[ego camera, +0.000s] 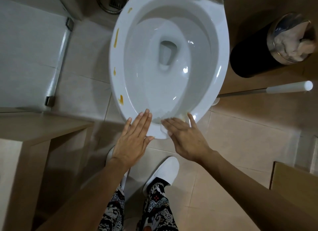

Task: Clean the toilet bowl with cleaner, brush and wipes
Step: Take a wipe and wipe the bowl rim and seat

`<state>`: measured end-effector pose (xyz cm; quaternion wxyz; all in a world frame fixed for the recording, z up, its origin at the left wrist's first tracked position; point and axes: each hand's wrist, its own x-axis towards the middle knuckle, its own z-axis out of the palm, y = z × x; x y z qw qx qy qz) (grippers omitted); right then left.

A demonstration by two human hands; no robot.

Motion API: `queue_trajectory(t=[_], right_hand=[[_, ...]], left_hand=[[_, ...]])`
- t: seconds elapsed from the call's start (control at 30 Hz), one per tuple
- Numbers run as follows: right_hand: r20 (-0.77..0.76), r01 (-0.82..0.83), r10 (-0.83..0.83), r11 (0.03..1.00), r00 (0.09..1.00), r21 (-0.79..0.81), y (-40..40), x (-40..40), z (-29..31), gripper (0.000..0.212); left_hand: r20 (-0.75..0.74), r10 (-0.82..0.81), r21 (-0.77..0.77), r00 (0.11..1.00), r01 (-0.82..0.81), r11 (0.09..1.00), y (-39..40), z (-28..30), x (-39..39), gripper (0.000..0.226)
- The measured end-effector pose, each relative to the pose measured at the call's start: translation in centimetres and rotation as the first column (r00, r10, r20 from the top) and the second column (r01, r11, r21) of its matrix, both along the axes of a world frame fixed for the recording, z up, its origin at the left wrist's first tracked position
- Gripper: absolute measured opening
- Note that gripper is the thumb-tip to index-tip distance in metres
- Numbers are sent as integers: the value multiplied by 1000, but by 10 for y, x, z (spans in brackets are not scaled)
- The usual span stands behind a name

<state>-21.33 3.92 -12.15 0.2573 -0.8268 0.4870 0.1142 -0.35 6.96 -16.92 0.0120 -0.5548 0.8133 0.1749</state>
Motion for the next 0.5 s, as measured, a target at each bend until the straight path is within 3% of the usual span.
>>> queue_trajectory(t=[0.13,0.27,0.5], right_hand=[[-104,-71,72,997,992,7,20,-27,-1,55],[-186,27,-34,999,982,-37,27,-35,-3,58],[-110,29,-27,999,994,19,48,1,-5,60]], left_hand=[[2,-3,-3,1000,3,1000,1,1,0,61],[5,4,-7,1000,-4,1000,1,1,-1,62],[29,-19,-9,999,19,1000,0,1,-1,62]])
